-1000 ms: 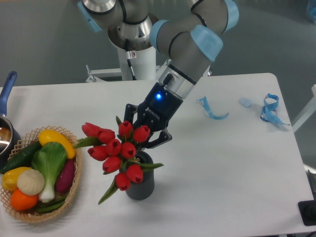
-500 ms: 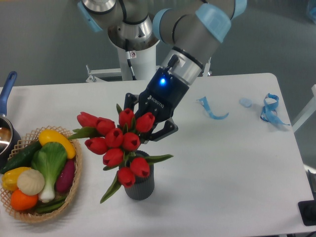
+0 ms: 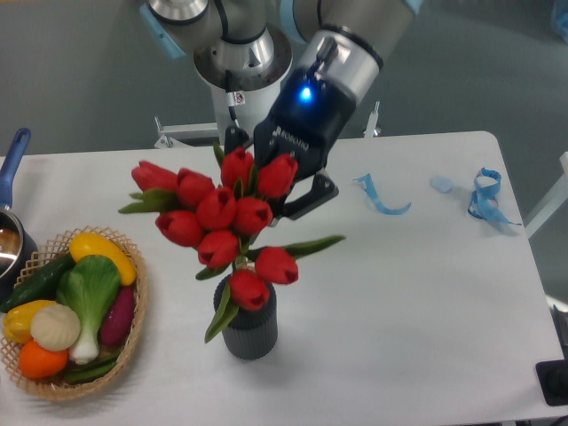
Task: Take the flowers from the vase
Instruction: 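Lift the gripped tulips up and out of the dark grey vase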
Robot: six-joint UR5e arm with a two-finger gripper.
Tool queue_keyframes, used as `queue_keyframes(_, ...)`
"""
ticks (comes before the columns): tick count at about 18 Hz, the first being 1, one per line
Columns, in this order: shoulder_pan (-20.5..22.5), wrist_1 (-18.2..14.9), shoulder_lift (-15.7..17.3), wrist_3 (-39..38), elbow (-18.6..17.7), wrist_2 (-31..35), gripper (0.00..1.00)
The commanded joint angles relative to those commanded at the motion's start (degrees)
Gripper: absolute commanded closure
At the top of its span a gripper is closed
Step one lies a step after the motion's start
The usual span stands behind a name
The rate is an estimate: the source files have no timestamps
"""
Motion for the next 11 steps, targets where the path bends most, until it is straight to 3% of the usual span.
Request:
queue_keyframes(6,6.24,0.09,-0.79,1.84,-0.35,0.26,0.68)
queue_keyframes(11,10.55,0.09,-4.91,10.0,-0.88,0.26,0.68)
